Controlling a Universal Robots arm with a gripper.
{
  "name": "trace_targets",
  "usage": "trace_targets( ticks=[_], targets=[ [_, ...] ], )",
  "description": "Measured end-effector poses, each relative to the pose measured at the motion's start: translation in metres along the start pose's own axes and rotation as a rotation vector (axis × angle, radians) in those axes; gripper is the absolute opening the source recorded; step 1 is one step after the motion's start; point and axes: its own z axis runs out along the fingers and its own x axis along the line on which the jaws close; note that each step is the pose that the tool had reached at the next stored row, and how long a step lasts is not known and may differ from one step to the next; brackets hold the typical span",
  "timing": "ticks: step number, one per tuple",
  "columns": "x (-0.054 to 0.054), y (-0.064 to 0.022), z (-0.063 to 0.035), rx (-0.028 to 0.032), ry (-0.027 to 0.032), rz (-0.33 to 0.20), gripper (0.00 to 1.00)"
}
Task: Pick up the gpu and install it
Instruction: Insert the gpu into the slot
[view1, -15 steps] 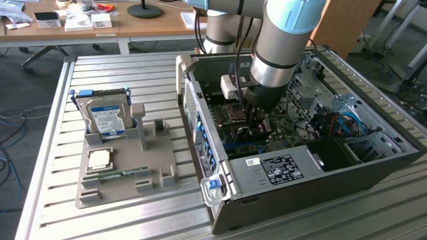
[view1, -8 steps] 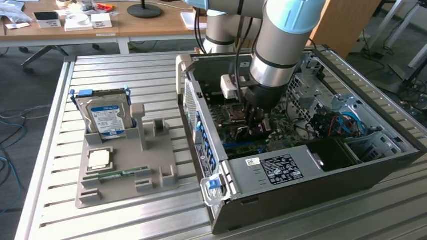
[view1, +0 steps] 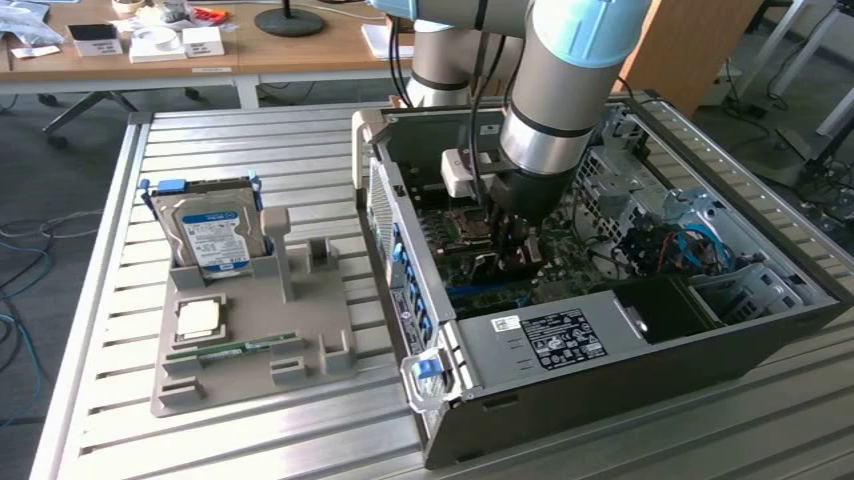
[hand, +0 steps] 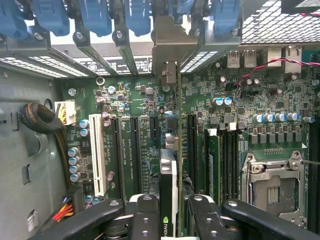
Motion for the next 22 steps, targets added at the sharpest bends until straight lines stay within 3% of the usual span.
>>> trace_targets(
  ticks=[13, 22],
  targets=[
    [-0.0008, -0.0013, 0.0004, -0.0009, 0.0058, 0.0, 0.27],
    [-0.0012, -0.0012, 0.0007, -0.0009, 0.0061, -0.003, 0.27]
  ],
)
